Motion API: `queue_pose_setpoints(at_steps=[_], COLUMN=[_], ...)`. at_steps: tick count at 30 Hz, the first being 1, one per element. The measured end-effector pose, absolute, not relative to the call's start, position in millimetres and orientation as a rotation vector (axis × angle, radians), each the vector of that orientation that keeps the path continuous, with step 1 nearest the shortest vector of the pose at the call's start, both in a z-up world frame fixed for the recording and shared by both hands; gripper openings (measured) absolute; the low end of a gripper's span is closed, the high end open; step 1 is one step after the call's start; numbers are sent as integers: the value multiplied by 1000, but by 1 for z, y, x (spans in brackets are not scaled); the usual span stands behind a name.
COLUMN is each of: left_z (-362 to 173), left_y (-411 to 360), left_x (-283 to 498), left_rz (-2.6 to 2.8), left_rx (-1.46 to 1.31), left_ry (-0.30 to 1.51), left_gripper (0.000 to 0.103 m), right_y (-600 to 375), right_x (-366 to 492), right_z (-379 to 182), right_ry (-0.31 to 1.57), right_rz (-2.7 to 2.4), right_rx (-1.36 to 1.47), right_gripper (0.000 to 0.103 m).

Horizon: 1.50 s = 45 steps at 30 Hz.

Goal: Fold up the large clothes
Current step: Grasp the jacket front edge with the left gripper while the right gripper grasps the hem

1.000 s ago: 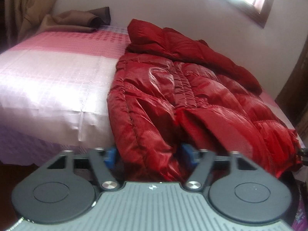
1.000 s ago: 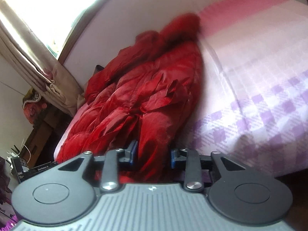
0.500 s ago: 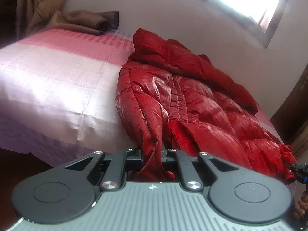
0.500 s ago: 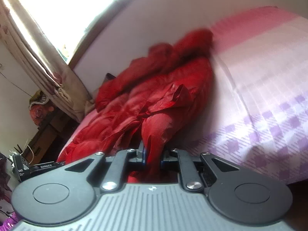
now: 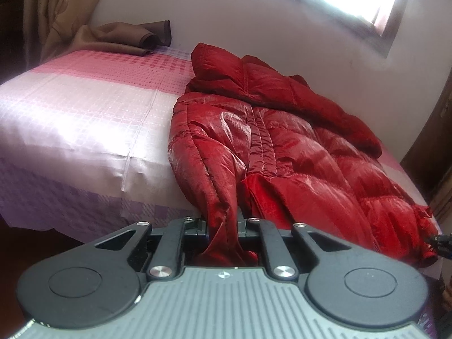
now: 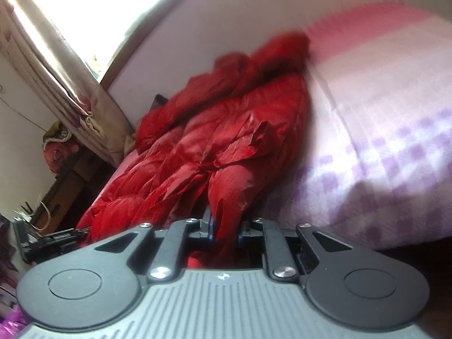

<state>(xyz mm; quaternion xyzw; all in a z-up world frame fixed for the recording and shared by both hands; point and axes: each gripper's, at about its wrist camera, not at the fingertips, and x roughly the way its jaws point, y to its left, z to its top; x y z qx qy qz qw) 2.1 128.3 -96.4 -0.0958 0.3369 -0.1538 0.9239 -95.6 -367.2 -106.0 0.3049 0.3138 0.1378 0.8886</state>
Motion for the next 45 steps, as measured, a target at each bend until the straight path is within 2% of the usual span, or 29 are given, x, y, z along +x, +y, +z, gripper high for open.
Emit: queue_pose_setpoints(at_steps=[5, 7, 10, 12, 14, 17, 25, 34, 38, 45], left_z=[-101, -103, -105, -105, -105, -103, -103, -104, -104, -93], left_y=[126, 126, 124, 122, 119, 115, 110, 102, 97, 97], left_x=[2, 2, 3, 3, 4, 2, 1, 0, -2, -7], left_rz=[-316, -316, -303, -296, -282, -271, -252, -234, -222, -206], left_rx=[-174, -170, -153, -142, -126, -104, -53, 5, 25, 16], left_ry=[691, 689, 696, 696, 698, 687, 684, 675, 663, 636], left_gripper=[22, 25, 30, 30, 30, 26, 26, 26, 23, 18], right_y=[-369, -368, -367, -364, -360, -363, -365, -366, -363, -367], right_x=[-98, -99, -98, -98, -99, -101, -102, -98, -103, -107], right_z=[-112, -116, -120, -121, -118, -117, -114, -121, -116, -100], right_ry=[684, 688, 683, 674, 662, 639, 634, 671, 627, 540], right_rz=[290, 307, 322, 327, 322, 321, 324, 326, 338, 382], right_rx=[649, 676, 695, 691, 638, 656, 629, 655, 630, 685], right_gripper=[40, 45, 45, 43, 25, 18, 17, 22, 16, 15])
